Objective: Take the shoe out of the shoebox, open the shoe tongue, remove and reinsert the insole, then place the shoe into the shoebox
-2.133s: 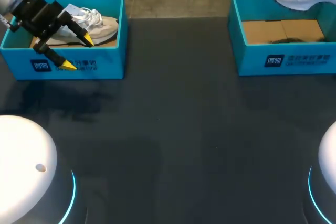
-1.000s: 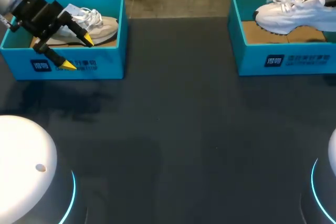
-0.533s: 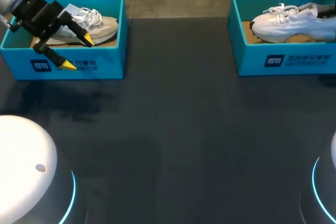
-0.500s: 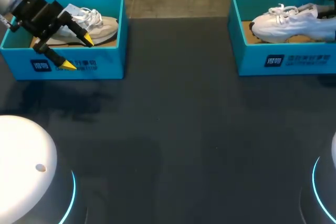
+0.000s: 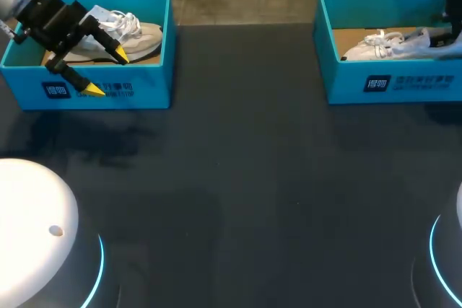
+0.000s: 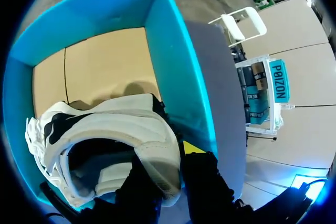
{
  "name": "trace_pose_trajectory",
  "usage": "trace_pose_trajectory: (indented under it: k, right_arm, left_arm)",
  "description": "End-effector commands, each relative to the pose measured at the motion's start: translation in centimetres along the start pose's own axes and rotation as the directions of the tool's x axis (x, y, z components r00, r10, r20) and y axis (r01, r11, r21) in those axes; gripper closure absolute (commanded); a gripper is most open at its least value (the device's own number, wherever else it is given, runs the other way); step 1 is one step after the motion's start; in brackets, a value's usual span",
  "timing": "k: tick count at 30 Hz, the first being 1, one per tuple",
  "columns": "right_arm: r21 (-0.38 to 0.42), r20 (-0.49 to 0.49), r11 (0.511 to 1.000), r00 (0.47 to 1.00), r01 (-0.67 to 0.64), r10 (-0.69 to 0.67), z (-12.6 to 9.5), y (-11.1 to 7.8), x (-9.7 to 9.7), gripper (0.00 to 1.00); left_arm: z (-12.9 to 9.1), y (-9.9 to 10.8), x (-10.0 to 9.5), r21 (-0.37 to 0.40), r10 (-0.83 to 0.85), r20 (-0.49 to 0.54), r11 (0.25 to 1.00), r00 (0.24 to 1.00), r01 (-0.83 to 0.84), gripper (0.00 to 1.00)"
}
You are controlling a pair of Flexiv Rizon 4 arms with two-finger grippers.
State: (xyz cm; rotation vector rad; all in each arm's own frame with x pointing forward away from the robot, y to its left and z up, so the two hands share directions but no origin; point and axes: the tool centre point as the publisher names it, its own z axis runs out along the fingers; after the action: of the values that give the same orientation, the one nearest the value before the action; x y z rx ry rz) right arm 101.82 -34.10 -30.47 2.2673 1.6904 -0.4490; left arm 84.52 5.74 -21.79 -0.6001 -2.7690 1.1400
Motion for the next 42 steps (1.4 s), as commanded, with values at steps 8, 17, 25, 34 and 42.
trace_pose_trajectory:
  k: [8,17,25,34,42]
  right_arm:
    - [0.024,-0.015,1.000,1.000,-0.004,0.004,2.5,0.2,0.5,1.00]
    - [0.057,-0.030,0.998,0.999,-0.032,0.034,4.3,0.5,0.9,1.00]
    - [0.061,-0.055,0.997,0.997,-0.051,0.054,3.9,0.5,0.5,0.65]
    - [0.029,-0.088,0.998,0.995,-0.054,0.056,1.5,0.0,0.1,0.60]
    - [-0.007,-0.207,0.999,0.978,-0.032,0.029,-2.3,-0.9,-0.9,0.58]
  left_arm:
    - [0.0,0.0,-0.1,-0.002,0.000,-0.003,1.000,1.000,0.000,0.00]
    - [0.0,0.0,-0.1,-0.002,0.000,-0.003,1.000,1.000,0.000,0.00]
    - [0.0,0.0,-0.1,-0.002,0.000,-0.003,1.000,1.000,0.000,0.00]
    - [0.0,0.0,-0.1,-0.002,0.000,-0.003,1.000,1.000,0.000,0.00]
    - [0.0,0.0,-0.1,-0.002,0.000,-0.003,1.000,1.000,0.000,0.00]
